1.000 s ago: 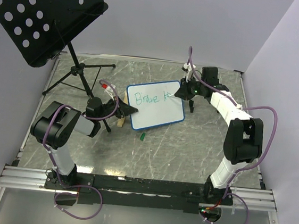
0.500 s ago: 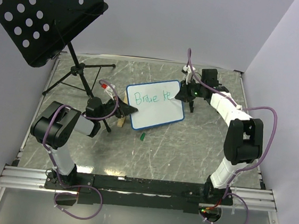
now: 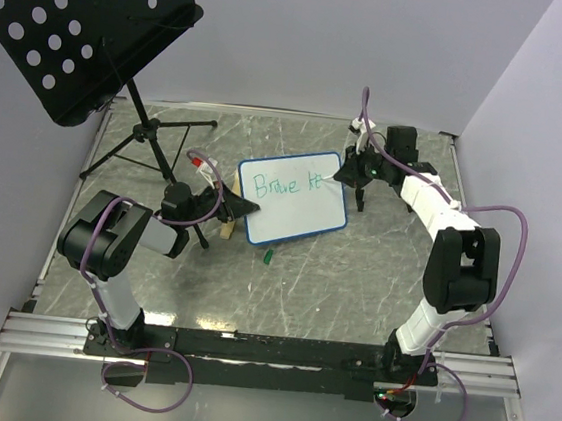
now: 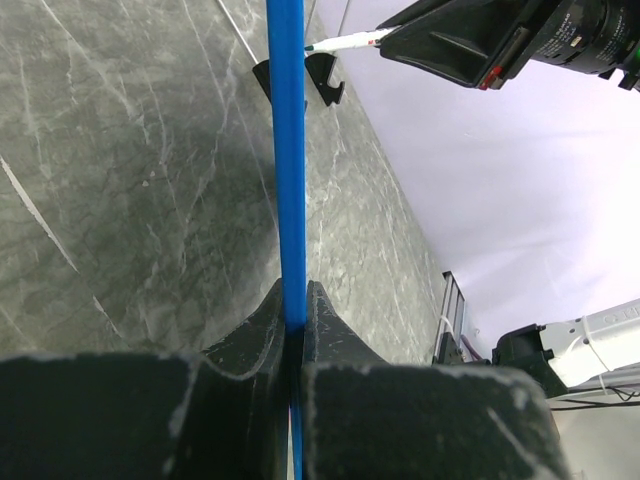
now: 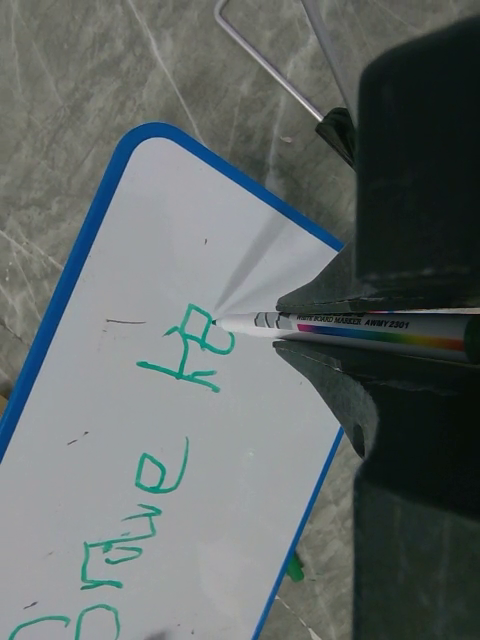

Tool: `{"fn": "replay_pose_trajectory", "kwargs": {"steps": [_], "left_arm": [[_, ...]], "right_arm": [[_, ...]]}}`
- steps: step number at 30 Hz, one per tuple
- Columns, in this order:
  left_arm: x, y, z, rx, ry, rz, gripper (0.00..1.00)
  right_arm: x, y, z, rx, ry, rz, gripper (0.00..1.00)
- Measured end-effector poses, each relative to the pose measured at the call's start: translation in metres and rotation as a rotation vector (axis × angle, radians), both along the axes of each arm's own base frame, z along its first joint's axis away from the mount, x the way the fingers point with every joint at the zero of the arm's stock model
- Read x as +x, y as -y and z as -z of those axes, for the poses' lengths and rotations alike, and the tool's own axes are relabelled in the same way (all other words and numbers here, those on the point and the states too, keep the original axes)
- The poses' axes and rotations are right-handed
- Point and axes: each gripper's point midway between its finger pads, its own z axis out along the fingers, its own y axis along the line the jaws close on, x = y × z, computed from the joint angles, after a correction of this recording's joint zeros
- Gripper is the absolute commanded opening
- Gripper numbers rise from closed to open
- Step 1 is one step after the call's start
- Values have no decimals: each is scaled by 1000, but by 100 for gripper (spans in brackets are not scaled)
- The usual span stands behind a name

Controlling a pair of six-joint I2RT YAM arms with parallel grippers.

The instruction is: Write a sentence on the whiteboard

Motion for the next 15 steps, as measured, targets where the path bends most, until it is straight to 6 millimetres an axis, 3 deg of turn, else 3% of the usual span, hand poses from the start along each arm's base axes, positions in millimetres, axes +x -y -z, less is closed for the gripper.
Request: {"fn": "replay_pose_trajectory", "kwargs": {"steps": [15], "left_arm": [[0, 0, 0, 0, 1, 1, 1]], "right_arm": [[3, 4, 6, -22, -8, 18, 0]]}}
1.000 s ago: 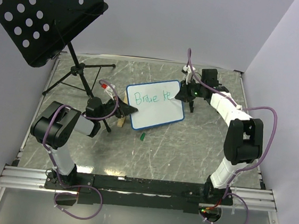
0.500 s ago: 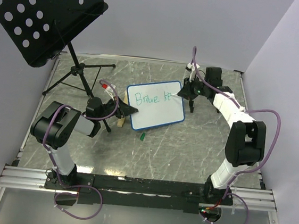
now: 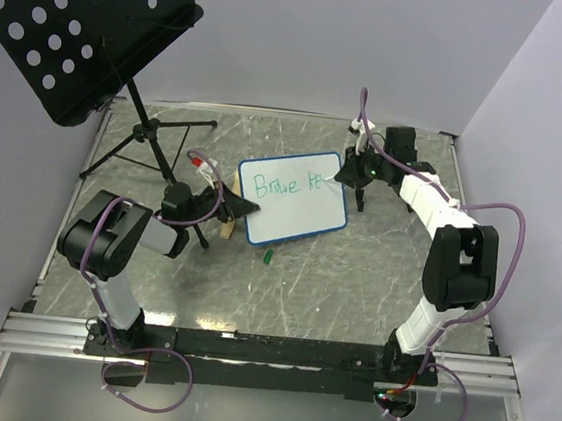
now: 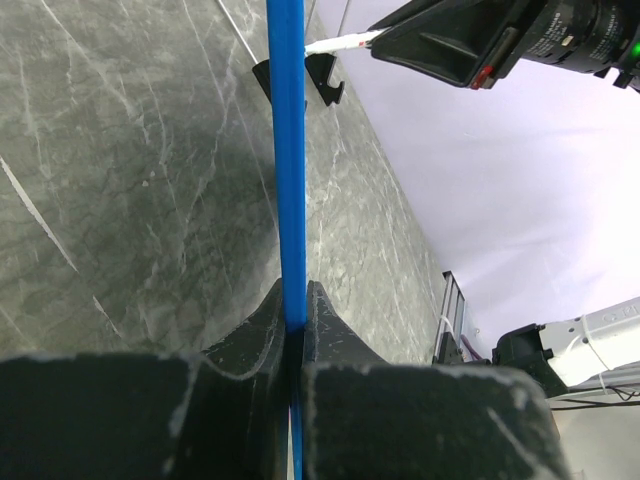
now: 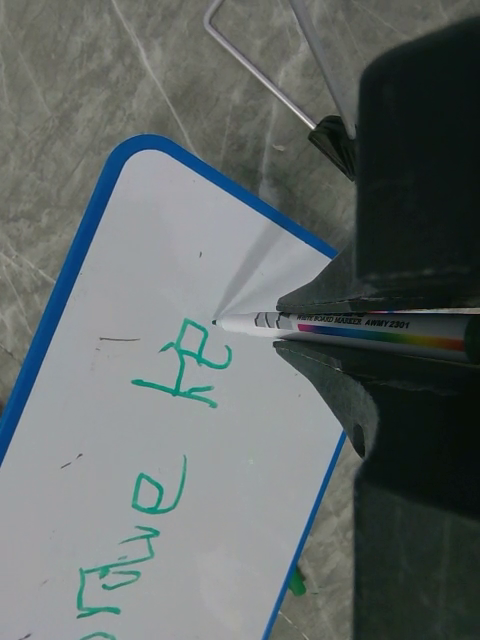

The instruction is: Write a sentence on the whiteboard

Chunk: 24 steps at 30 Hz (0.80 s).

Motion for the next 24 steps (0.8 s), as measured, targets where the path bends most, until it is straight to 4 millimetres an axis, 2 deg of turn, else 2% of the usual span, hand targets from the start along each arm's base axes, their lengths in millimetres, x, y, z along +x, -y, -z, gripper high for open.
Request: {"fn": "replay_pose_trajectory", "kwargs": {"steps": [5, 24], "left_arm": [[0, 0, 0, -2, -8, -2, 1], [1, 0, 0, -1, -2, -4, 1]], "right_arm": [[2, 1, 8, -4, -21, 3, 0], [20, 16, 4, -34, 0, 67, 0]]}}
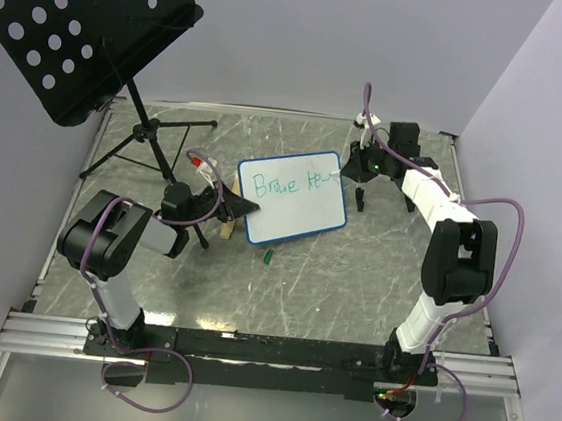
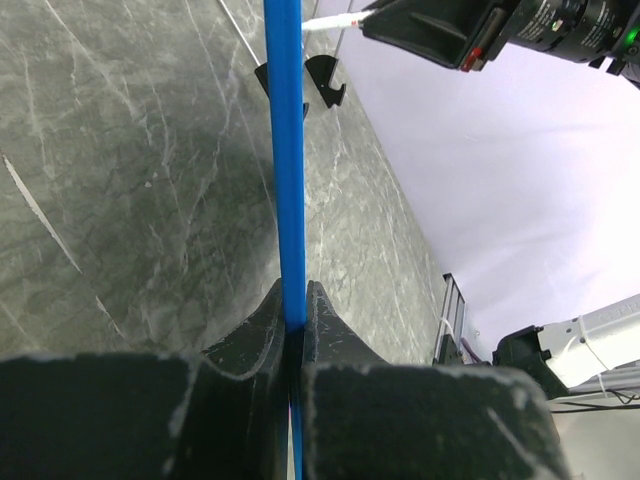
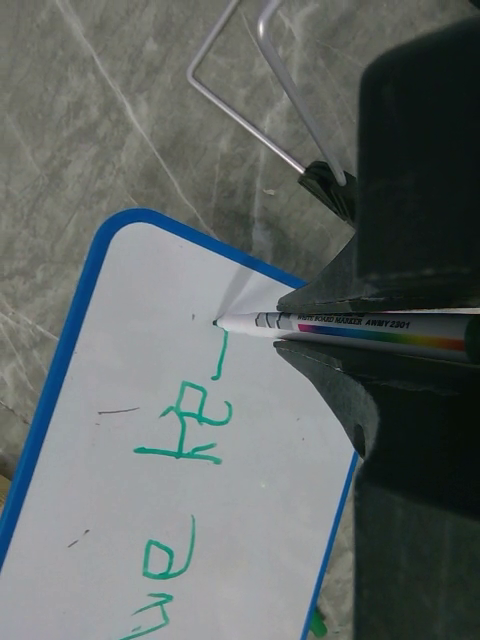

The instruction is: Write a sentence on the whiteboard

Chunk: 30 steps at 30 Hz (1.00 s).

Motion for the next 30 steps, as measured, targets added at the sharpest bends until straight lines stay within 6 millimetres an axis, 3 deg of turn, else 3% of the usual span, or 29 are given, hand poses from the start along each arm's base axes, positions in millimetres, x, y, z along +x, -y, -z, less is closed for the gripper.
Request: {"fn": "replay_pose_trajectory", "kwargs": {"steps": [10, 30], "left_arm": [[0, 0, 0, -1, -1, 0, 1], [1, 0, 1, -5, -12, -8, 1]], "right_arm": [[7, -5, -5, 16, 6, -3, 0], [-2, -19, -2, 36, -5, -68, 0]]}}
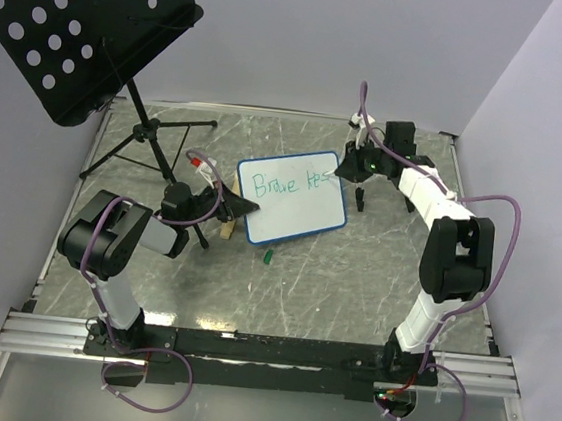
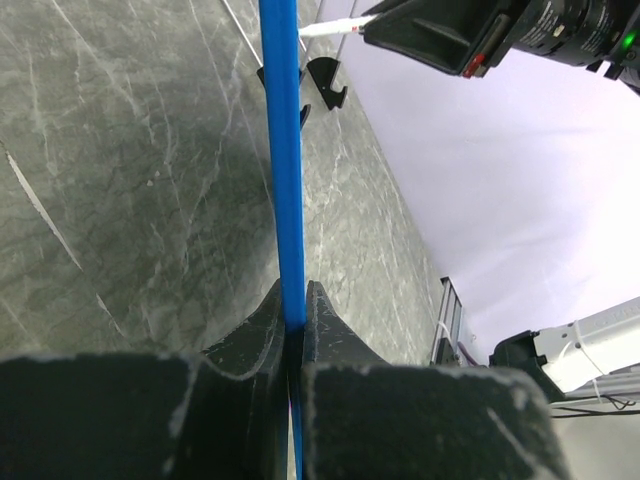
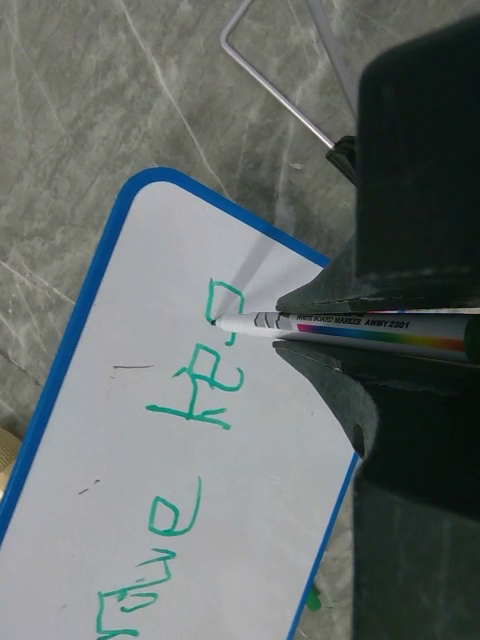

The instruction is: Write a sentence on the whiteboard

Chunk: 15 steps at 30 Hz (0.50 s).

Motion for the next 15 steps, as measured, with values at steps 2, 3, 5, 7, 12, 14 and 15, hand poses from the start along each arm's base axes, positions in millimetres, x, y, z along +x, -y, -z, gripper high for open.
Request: {"fn": "replay_pose_trajectory", "kwargs": {"steps": [2, 3, 5, 7, 12, 14, 15], "left_arm": [[0, 0, 0, -2, -4, -1, 1], [0, 0, 0, -3, -6, -2, 1], [0, 0, 0, -4, -10, -5, 1], [1, -1, 0, -5, -12, -9, 1], [1, -1, 0, -5, -12, -10, 1], [1, -1, 0, -5, -11, -10, 1], [1, -1, 0, -5, -11, -10, 1]], "right_arm": [[-2, 0, 3, -2, -6, -7, 0], [-4, 0, 5, -4, -8, -10, 0], [-7, 1, 8, -9, -14, -16, 0], [-9, 1, 11, -14, -18, -19, 0], [-17, 3, 15, -22, -27, -25, 0], [-19, 3, 16, -26, -31, -26, 0], [-20, 4, 17, -27, -32, -25, 0]]}}
